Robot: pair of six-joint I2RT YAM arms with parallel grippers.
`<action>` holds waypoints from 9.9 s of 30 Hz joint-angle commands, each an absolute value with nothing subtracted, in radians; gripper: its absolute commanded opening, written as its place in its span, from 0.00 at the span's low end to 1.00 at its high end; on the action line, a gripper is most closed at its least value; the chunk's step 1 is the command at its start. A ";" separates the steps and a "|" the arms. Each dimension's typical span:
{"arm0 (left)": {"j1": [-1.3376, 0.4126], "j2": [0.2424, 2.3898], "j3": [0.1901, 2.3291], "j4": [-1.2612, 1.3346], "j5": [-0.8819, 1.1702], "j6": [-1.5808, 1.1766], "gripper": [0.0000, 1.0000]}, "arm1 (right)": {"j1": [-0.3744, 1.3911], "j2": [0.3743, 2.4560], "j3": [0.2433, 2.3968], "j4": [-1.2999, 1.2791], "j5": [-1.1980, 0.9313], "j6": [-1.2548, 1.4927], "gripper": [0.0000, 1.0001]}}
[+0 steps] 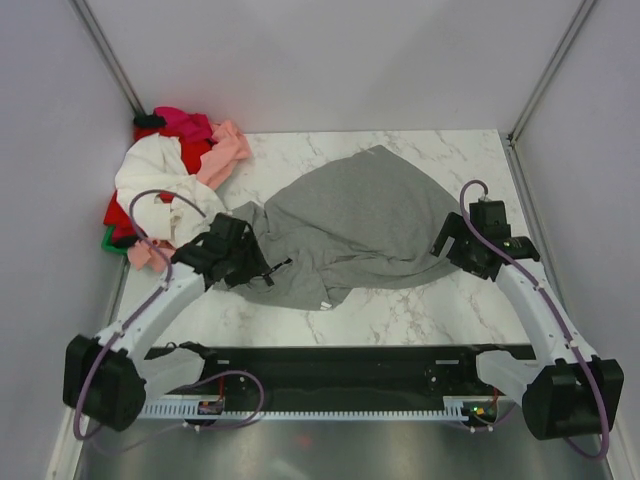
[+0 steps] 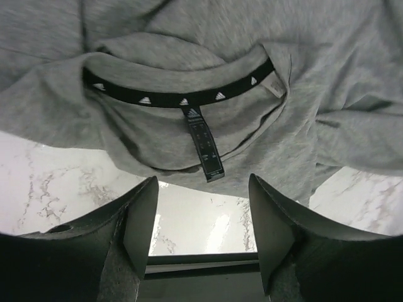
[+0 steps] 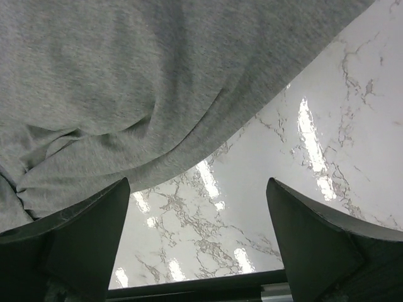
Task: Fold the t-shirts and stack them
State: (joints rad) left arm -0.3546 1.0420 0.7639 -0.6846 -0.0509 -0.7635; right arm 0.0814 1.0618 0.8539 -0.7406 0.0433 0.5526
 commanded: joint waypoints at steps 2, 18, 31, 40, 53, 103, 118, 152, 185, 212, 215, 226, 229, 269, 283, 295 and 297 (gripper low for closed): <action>-0.526 1.245 0.912 -0.597 -0.118 -0.683 0.68 | 0.084 1.089 0.845 -0.651 0.003 0.526 0.97; -0.558 1.764 1.158 -0.522 -0.104 -0.623 0.39 | 0.090 1.213 0.847 -0.588 -0.060 0.466 0.98; -0.557 1.266 1.289 -0.790 -0.162 -0.541 0.06 | 0.187 1.354 0.836 -0.416 -0.123 0.561 0.98; -0.558 0.576 0.810 -1.084 -0.092 -0.941 0.04 | 0.390 1.569 1.025 -0.353 -0.118 0.643 0.97; -0.502 0.581 0.804 -1.113 -0.149 -0.870 0.83 | 0.393 1.462 0.884 -0.370 -0.081 0.649 0.97; -0.114 1.603 0.908 -0.333 -0.011 -0.566 0.35 | 0.399 1.489 0.621 -0.074 -0.140 0.583 0.95; -0.114 1.503 0.942 -0.410 -0.025 -0.554 0.06 | 0.399 1.489 0.621 -0.072 -0.141 0.583 0.95; -0.115 1.529 0.920 -0.426 0.009 -0.540 0.02 | 0.399 1.493 0.623 -0.069 -0.144 0.580 0.95; -0.114 0.991 0.888 -0.650 0.170 -0.393 0.02 | -0.316 1.511 0.867 -0.422 -0.026 0.598 0.83; -0.114 0.959 0.836 -0.614 0.135 -0.377 0.02 | -0.030 1.533 1.498 -0.873 0.416 0.474 0.00; -0.114 0.948 0.834 -0.612 0.120 -0.377 0.02 | 0.034 1.799 1.759 -1.000 0.405 0.443 0.81; -0.114 0.966 0.833 -0.614 0.115 -0.383 0.02 | -0.113 1.787 1.586 -0.781 0.145 0.433 0.90; -0.114 0.963 0.833 -0.612 0.114 -0.382 0.02 | -0.132 1.798 1.536 -0.703 0.003 0.433 0.82; -0.114 1.005 0.833 -0.612 0.114 -0.382 0.02 | -0.117 2.237 1.836 -0.641 0.035 0.479 0.46; -0.114 1.015 0.833 -0.612 0.115 -0.382 0.02 | -0.080 2.154 1.758 -0.615 0.067 0.442 0.48; -0.114 1.022 0.833 -0.612 0.117 -0.382 0.02 | -0.045 2.134 1.786 -0.630 0.121 0.416 0.47; -0.114 1.022 0.833 -0.611 0.117 -0.383 0.02 | -0.040 2.126 1.787 -0.634 0.139 0.408 0.47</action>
State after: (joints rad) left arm -0.1173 1.0222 0.8288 -0.6476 0.1242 -0.4236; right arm -0.0475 2.1994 1.7519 -0.6361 0.0887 0.4324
